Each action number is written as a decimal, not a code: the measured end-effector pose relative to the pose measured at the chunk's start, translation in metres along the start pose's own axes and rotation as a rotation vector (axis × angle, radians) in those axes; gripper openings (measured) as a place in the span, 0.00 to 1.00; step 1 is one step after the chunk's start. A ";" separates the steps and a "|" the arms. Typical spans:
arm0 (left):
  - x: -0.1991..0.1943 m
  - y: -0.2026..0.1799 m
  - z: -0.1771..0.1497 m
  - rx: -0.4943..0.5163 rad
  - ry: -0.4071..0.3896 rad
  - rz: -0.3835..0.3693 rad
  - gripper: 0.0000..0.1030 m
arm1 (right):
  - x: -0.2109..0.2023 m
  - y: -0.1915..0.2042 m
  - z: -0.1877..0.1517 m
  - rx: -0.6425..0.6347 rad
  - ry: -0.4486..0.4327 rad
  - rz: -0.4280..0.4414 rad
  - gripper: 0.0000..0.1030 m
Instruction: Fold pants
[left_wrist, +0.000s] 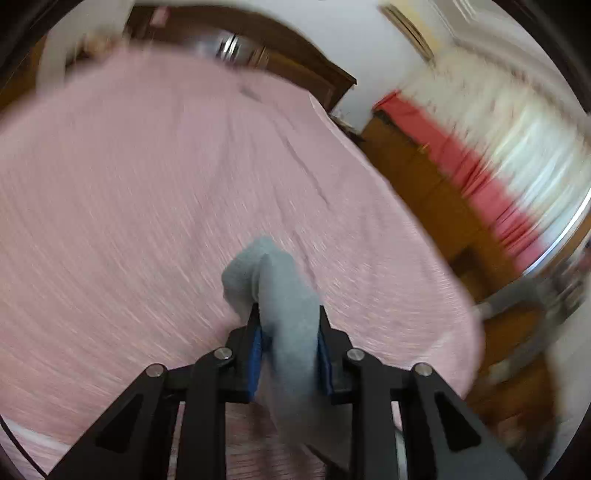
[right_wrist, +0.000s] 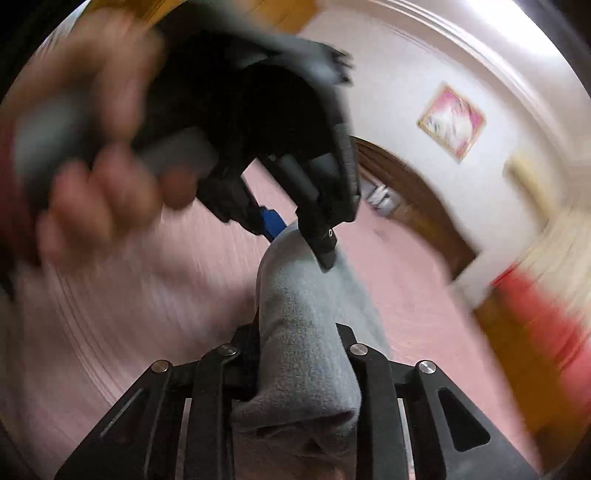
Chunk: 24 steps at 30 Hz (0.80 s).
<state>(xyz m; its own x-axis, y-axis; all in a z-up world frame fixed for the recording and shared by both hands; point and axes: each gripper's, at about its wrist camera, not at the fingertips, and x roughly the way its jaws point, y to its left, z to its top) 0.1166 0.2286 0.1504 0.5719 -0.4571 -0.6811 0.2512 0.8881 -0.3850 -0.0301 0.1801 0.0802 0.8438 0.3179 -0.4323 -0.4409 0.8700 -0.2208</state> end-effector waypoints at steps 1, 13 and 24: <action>-0.010 -0.014 0.012 0.042 -0.001 0.050 0.27 | -0.004 -0.019 0.015 0.151 -0.013 0.084 0.23; -0.019 -0.030 -0.015 0.079 -0.059 -0.019 0.49 | 0.007 -0.204 -0.175 1.362 0.248 0.274 0.27; 0.057 0.023 -0.094 -0.179 0.158 -0.340 0.13 | -0.012 -0.192 -0.113 0.886 0.251 0.063 0.61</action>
<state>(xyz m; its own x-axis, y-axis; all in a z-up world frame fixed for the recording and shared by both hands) 0.0819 0.2189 0.0445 0.3494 -0.7372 -0.5783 0.2570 0.6690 -0.6975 0.0099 -0.0333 0.0292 0.6896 0.3732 -0.6207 -0.0012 0.8576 0.5143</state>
